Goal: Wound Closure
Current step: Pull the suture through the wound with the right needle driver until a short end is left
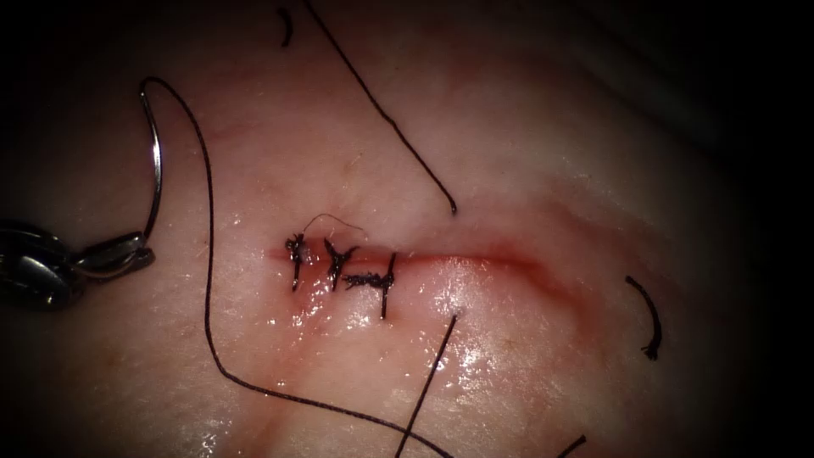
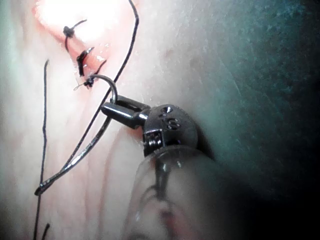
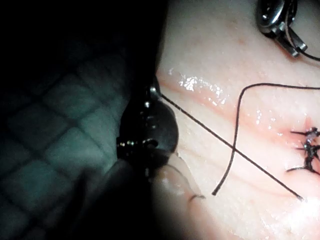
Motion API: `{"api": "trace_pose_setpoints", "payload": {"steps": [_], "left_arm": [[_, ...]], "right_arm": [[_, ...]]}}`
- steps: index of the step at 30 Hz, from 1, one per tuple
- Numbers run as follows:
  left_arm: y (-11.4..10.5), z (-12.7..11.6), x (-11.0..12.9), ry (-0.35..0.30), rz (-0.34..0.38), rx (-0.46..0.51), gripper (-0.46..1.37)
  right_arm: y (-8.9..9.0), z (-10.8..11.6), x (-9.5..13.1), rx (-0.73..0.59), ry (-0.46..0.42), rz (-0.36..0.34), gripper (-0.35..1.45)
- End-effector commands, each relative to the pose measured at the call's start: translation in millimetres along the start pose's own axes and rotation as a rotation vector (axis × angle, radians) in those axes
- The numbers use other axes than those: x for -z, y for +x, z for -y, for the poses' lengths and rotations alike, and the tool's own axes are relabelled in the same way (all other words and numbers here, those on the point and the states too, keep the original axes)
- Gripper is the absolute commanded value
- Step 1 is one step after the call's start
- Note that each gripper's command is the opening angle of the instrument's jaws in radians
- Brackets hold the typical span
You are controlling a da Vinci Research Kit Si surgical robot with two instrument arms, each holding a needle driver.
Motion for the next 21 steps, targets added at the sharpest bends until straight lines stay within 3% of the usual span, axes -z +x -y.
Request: {"api": "trace_pose_setpoints", "payload": {"steps": [1,11,13,15,16,17,19,21], "left_arm": [[0.3,0.1,0.1,-0.013,-0.001,0.000,-0.35],[1.6,-0.1,0.3,-0.016,-0.014,0.001,-0.35],[1.8,-0.2,0.4,-0.018,-0.023,0.000,-0.35],[2.0,-0.3,0.5,-0.020,-0.031,0.000,-0.35],[2.2,-0.4,0.6,-0.021,-0.034,0.000,-0.35],[2.4,-0.5,0.7,-0.021,-0.034,0.000,-0.35],[2.9,-0.9,1.1,-0.022,-0.039,-0.002,-0.35],[3.3,-1.2,1.6,-0.027,-0.046,-0.005,-0.35]], "right_arm": [[0.1,0.0,-0.1,0.000,-0.007,0.000,-0.35],[1.4,2.5,-2.9,0.023,0.042,-0.022,-0.35],[1.8,2.1,-3.2,0.021,0.037,-0.037,-0.35],[2.0,1.4,-3.1,0.016,0.014,-0.060,0.21],[2.0,0.6,-2.9,0.010,-0.007,-0.081,0.77],[2.1,-0.1,-2.6,0.004,-0.028,-0.087,1.02],[2.4,-2.0,-1.7,0.017,-0.070,-0.105,1.21],[2.8,-3.7,-0.6,0.042,-0.086,-0.112,1.24]]}}
